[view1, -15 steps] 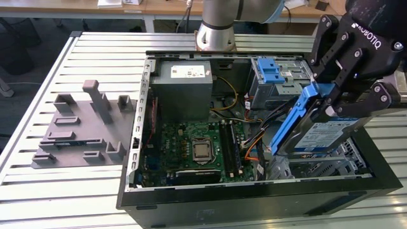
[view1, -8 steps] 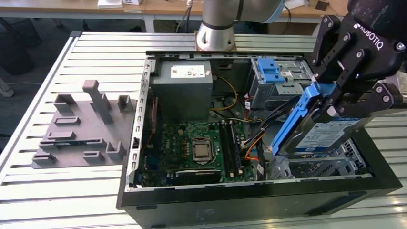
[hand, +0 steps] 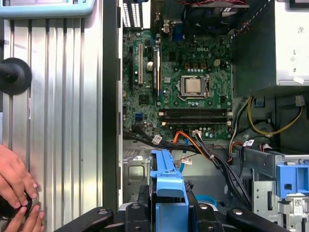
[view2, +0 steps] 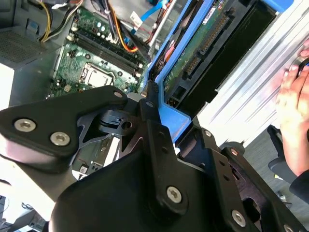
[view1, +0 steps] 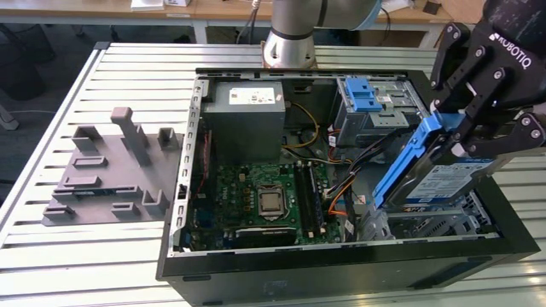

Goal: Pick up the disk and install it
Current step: 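Insert the disk into the insertion slot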

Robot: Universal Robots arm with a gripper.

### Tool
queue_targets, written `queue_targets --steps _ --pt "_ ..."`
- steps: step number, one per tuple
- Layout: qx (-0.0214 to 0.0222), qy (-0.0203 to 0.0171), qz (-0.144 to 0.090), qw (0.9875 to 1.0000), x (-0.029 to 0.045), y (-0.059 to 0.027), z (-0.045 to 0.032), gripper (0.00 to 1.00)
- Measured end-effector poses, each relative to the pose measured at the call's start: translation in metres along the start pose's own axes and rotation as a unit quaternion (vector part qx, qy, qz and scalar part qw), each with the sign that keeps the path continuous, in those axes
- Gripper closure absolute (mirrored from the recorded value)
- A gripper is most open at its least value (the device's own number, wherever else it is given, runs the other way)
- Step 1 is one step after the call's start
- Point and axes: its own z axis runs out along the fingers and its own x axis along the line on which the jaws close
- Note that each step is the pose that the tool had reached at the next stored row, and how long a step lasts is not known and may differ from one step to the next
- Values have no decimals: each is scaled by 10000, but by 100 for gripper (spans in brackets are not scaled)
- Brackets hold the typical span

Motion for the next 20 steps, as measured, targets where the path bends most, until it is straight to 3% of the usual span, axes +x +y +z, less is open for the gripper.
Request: queue_targets --steps 3,12,20 --pt "0 0 -3 10000 -2 -67 5 63" --pt "-6 6 -169 9999 -5 -152 44 63" --pt "-6 5 -169 9999 -4 -163 107 63"
